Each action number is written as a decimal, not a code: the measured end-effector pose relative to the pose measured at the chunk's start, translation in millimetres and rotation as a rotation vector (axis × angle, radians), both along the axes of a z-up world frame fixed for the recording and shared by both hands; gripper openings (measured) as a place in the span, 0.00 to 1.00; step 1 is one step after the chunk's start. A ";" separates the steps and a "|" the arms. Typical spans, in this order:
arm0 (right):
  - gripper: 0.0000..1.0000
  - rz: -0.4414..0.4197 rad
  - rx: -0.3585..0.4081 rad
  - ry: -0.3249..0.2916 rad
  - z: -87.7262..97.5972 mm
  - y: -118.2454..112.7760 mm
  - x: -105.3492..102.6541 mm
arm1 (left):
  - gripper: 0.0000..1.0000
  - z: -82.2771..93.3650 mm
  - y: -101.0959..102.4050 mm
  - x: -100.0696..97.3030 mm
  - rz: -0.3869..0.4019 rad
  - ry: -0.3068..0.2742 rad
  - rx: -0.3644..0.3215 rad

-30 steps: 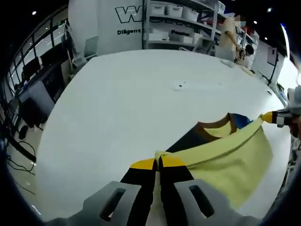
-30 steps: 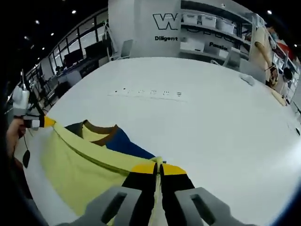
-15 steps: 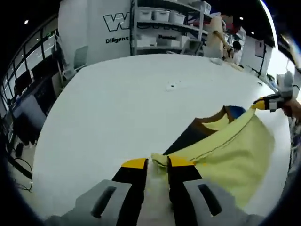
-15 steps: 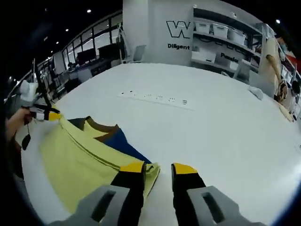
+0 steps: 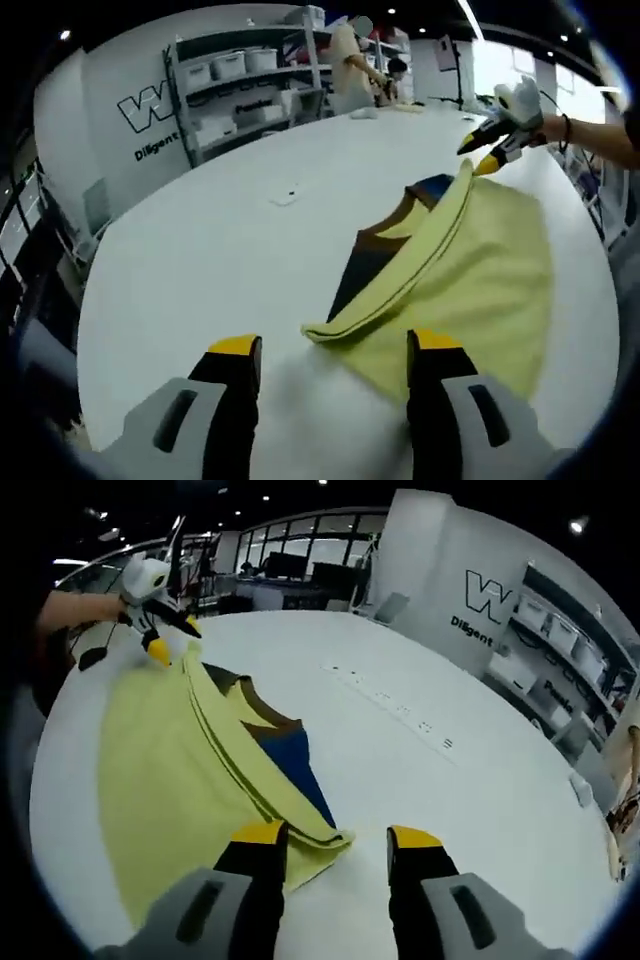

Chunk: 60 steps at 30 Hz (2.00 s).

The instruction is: Fold the garment on the visible template until the final outline fits inside the template.

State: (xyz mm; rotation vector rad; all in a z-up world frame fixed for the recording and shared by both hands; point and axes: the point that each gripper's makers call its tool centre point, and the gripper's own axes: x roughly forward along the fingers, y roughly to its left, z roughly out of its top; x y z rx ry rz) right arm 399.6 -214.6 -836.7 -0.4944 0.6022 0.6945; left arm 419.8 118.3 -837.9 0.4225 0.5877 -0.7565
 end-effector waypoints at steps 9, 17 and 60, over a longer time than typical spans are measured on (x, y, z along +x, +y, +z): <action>0.28 0.091 -0.046 0.002 1.5 -6.6 1.5 | 0.38 -11.3 -1.9 6.8 -0.024 0.033 0.016; 0.00 0.089 -0.002 0.001 3.2 6.4 16.9 | 0.08 -8.1 -6.6 10.7 0.038 0.077 -0.048; 0.21 -0.578 0.413 0.164 3.0 -12.8 44.6 | 0.21 -7.3 8.7 21.3 0.491 0.275 -0.309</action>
